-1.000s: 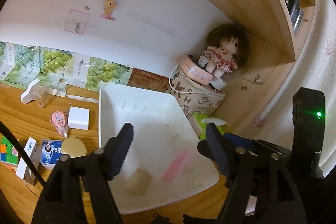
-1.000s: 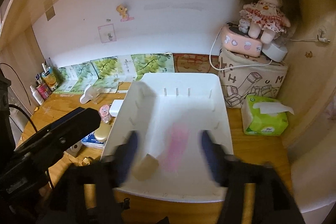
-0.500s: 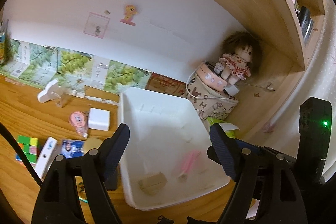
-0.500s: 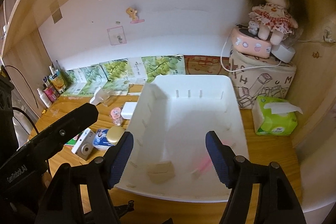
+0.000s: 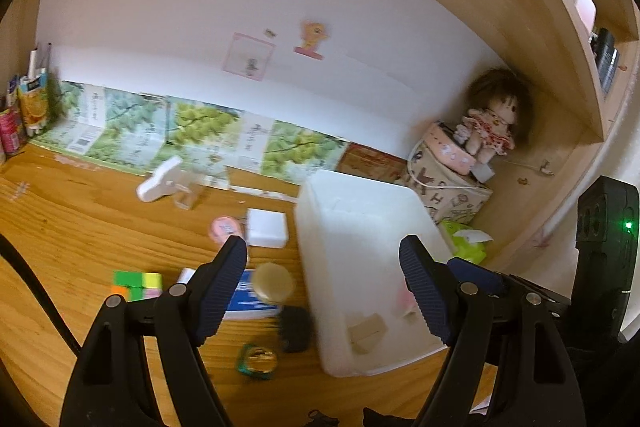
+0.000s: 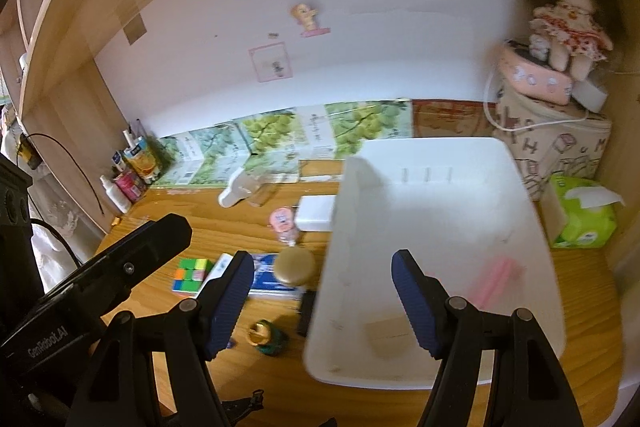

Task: Organize rigid objects
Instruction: 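Withdraw both open grippers from the bin back toward the desk items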

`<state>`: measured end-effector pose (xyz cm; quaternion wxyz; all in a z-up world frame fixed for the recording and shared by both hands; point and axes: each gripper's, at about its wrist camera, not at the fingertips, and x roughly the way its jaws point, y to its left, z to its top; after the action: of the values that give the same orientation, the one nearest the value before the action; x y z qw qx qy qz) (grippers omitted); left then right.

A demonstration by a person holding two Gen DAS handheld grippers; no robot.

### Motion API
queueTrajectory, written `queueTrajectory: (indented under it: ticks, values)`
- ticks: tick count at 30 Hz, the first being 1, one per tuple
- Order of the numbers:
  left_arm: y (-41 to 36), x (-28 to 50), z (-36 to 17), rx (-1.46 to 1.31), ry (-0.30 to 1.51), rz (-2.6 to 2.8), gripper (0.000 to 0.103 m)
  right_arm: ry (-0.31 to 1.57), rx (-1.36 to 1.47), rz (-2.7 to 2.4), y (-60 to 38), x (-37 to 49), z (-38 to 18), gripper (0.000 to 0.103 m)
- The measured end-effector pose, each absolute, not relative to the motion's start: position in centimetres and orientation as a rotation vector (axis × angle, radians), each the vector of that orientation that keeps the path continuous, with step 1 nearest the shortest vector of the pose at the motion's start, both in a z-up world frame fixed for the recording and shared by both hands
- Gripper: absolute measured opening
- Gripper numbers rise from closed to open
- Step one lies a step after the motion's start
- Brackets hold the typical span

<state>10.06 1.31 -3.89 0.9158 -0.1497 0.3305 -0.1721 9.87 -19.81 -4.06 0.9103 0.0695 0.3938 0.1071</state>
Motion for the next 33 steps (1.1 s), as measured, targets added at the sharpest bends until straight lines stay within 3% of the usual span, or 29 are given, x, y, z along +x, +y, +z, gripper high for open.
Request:
queueTrajectory:
  ticks: [11, 18, 33]
  values:
    - [6.8, 10.5, -3.5, -0.276, 0.700, -0.317, 0.083, 0.821, 0.186, 0.245, -14.6, 10.8, -4.5, 0.072]
    - [9.4, 10.8, -3.6, -0.234, 0.723, -0.295, 0.086, 0.819, 0.244, 0.241, -12.5, 11.0, -5.0, 0.079]
    - [13.0, 13.8, -6.8, -0.069, 0.904, -0.270, 0.086, 0.901, 0.465, 0.166, -9.6, 11.5, -9.3, 0.080]
